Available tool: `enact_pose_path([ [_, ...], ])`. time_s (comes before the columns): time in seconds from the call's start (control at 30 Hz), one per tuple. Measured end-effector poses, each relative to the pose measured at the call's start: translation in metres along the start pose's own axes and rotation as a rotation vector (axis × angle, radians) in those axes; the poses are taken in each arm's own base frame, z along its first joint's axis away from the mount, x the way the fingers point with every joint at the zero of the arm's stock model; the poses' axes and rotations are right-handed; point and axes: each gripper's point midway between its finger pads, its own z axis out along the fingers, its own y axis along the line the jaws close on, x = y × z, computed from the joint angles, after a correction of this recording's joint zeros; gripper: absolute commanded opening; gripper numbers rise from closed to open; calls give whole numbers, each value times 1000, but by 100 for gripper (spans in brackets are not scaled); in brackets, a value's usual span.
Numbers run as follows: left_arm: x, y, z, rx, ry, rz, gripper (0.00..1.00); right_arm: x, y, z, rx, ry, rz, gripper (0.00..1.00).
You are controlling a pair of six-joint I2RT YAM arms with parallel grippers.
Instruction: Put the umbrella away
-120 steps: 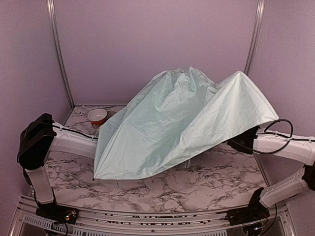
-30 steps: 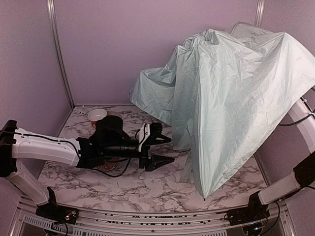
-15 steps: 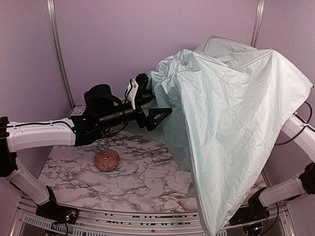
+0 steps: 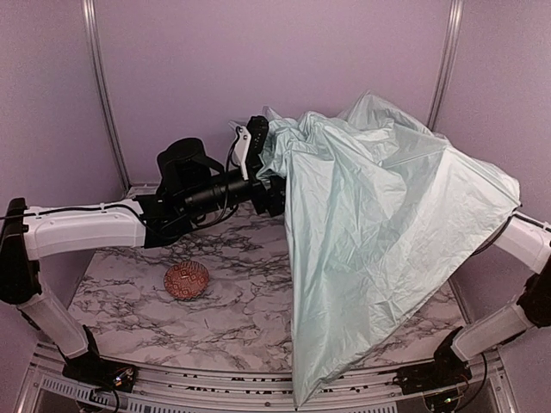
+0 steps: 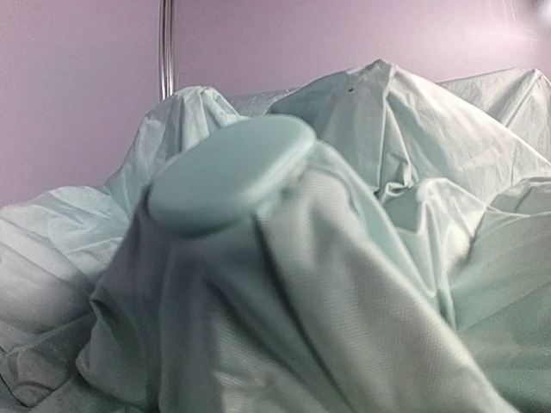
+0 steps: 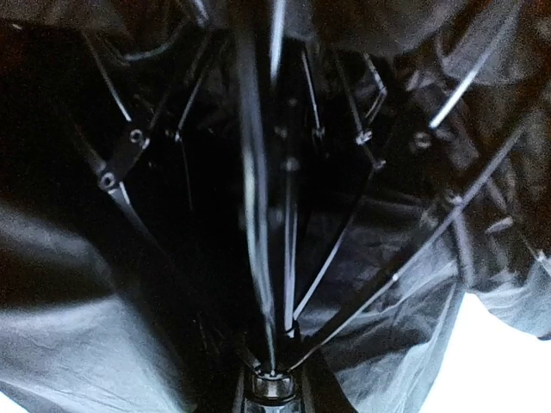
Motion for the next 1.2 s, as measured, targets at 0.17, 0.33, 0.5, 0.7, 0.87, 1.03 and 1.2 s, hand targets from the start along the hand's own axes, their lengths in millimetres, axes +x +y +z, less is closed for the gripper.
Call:
enact_pose_path([
  [0.17, 6, 0, 0, -2, 13, -26, 51, 8, -5, 7, 10, 18, -4, 21],
  [0.33, 34, -4, -10, -7, 66, -58, 27, 19, -6, 10, 41, 45, 1, 44],
  [0.5, 60, -8, -23, -22, 116, -108, 17, 47, -2, 9, 67, 98, 50, 61],
  [0.7, 67, -1, -36, -66, 131, -138, 7, 63, -6, -7, 149, 141, 99, 98],
  [0.87, 67, 19, -57, -144, 128, -137, 4, 87, -36, -56, 356, 172, 184, 100],
  [1.03, 73, 43, -71, -229, 153, -110, 2, 113, -71, -140, 690, 200, 241, 100],
  [1.2, 87, 45, -74, -238, 215, -74, 1, 90, -102, -251, 1087, 138, 207, 100],
])
